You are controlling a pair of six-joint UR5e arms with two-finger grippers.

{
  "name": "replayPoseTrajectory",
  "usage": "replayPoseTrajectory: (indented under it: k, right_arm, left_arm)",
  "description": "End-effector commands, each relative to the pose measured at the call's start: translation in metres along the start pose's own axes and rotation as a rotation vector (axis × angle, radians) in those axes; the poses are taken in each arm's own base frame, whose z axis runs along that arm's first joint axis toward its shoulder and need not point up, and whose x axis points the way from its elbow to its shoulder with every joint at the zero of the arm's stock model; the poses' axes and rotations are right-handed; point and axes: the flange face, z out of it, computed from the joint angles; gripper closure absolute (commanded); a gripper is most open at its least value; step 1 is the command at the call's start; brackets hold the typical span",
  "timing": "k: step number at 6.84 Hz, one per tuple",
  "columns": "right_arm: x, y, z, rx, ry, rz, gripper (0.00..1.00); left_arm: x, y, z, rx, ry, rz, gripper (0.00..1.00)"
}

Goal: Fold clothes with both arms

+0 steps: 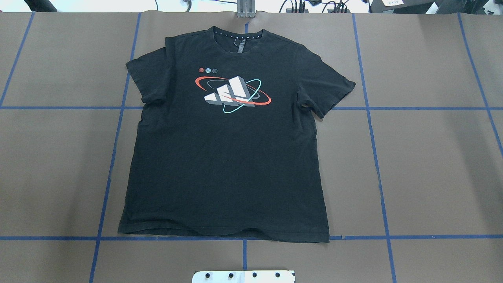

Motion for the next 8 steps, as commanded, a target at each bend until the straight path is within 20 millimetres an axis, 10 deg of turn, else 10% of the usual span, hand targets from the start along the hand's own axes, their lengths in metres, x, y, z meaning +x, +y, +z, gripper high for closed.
replayPoseTrajectory:
  k: [1, 3, 6, 8]
  right_arm:
    - [-0.001, -0.002, -0.003, 0.007, 0.0, -0.002, 0.0]
    - [-0.009, -0.007, -0.011, 0.027, -0.006, -0.014, 0.0]
    - [-0.044, -0.05, -0.04, 0.094, -0.014, -0.077, 0.0]
    - [-0.11, -0.096, -0.067, 0.176, -0.035, -0.045, 0.0]
  left_arm:
    - [0.004, 0.0, -0.001, -0.001, 0.03, 0.002, 0.0]
    - [0.017, -0.015, -0.015, 0.033, 0.04, 0.022, 0.0]
    - [0.088, -0.109, -0.088, 0.186, 0.06, 0.126, 0.0]
    - [0.13, -0.147, -0.109, 0.233, 0.079, 0.193, 0.0]
